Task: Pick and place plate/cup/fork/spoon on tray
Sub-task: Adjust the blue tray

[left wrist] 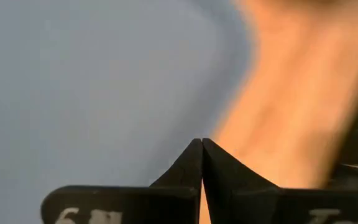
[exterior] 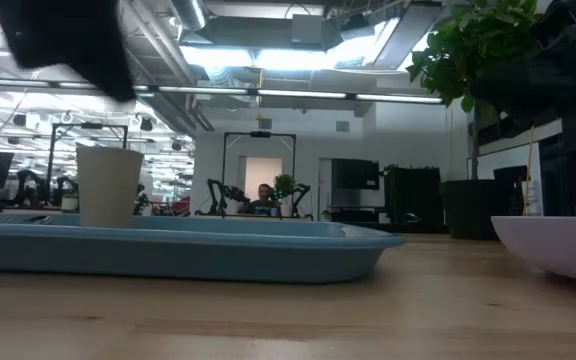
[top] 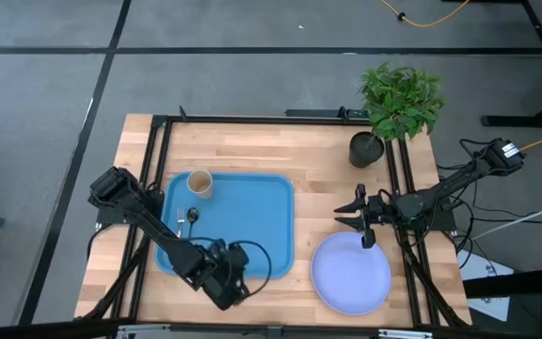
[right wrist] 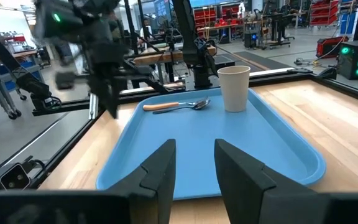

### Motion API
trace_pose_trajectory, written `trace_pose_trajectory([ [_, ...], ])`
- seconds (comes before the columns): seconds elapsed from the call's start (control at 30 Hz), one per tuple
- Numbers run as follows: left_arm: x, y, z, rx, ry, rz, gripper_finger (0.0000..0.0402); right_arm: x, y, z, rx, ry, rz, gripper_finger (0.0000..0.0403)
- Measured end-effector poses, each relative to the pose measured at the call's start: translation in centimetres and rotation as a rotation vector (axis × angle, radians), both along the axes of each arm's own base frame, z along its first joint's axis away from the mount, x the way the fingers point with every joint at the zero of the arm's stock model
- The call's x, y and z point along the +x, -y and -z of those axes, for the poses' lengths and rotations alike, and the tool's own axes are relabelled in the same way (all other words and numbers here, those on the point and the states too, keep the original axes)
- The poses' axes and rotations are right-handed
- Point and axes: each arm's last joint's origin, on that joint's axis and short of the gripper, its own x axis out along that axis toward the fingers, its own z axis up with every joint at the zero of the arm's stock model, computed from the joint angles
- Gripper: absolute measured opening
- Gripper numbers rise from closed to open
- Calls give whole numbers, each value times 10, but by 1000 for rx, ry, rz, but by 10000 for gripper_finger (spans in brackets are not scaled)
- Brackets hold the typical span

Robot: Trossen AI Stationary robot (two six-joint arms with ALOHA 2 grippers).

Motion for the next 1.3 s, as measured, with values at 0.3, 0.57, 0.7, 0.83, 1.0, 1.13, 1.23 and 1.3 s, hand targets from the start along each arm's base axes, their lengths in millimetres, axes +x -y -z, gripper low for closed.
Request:
trace_pose_trajectory([
  [0.3,15,16,-12,-120,112,190,0,0,0,0,2,3,-1,115],
  [0.57,23,25,33,-164,-49,316,0,0,0,-1,5,8,-1,115],
  [0.7,30,26,49,-212,-107,410,0,0,0,-1,6,9,-1,115],
  [0.83,35,16,56,-153,-130,400,0,0,0,-1,5,8,-1,115],
  [1.0,43,2,56,-97,-123,349,0,0,0,0,2,4,-1,115],
  [1.13,42,1,57,-92,-136,348,0,0,0,0,0,2,0,115],
  [1.23,40,0,58,-64,-150,336,0,0,0,0,-1,1,0,115],
  [1.3,40,-2,58,-40,-151,324,0,0,0,0,-1,2,0,115],
])
